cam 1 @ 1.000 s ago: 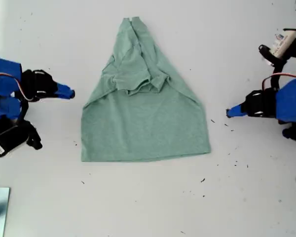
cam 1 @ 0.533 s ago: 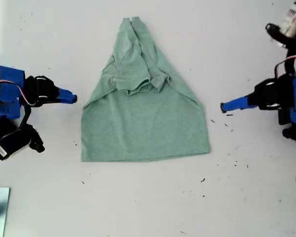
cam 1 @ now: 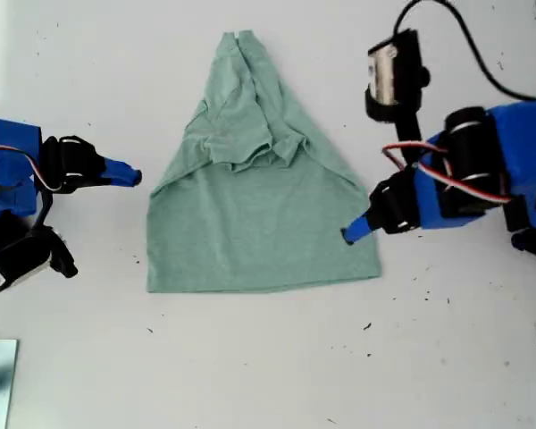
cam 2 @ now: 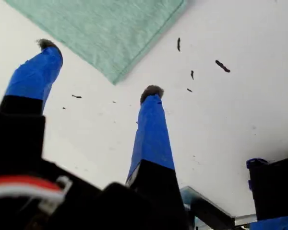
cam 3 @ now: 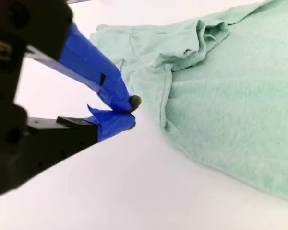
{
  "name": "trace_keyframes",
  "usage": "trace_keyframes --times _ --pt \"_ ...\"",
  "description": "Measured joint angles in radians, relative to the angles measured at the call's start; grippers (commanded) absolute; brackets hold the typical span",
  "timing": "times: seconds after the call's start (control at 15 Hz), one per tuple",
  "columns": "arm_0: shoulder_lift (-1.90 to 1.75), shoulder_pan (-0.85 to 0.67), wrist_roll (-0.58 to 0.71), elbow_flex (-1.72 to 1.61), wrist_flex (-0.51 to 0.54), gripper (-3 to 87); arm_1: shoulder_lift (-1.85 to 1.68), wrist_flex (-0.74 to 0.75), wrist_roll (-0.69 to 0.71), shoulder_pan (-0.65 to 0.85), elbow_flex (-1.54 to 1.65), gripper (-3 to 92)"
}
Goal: Fold t shirt
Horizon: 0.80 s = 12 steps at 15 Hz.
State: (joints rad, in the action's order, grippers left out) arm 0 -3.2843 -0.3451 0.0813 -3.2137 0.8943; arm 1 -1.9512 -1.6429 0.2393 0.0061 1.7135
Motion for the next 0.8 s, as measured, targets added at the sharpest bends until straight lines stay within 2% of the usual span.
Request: trace_keyframes --times 0.13,0.27,0.33,0.4,0.47,0.6,0.8 --pt "0.0 0.0 0.0 0.0 0.0 -0.2 0.072 0.098 -0.017 -0.018 0.091 31.9" --pt "0.0 0.0 0.0 0.0 0.0 -0.2 0.124 0.264 -0.04 -0.034 0.221 28.1" --pt "0.0 0.0 0.0 0.0 0.0 -0.2 0.147 0.347 -0.06 -0.041 0.296 21.9" --pt "-0.003 0.0 0.0 0.0 0.0 -0.2 0.163 0.449 -0.064 -0.048 0.377 3.2" --pt "-0.003 0.0 0.0 0.0 0.0 -0.2 0.202 0.552 -0.074 -0.058 0.433 -0.9" --pt "-0.005 0.0 0.0 0.0 0.0 -0.2 0.252 0.644 -0.095 -0.081 0.459 -1.0" --pt "-0.009 0.0 0.0 0.0 0.0 -0.2 0.249 0.644 -0.095 -0.098 0.459 -1.0"
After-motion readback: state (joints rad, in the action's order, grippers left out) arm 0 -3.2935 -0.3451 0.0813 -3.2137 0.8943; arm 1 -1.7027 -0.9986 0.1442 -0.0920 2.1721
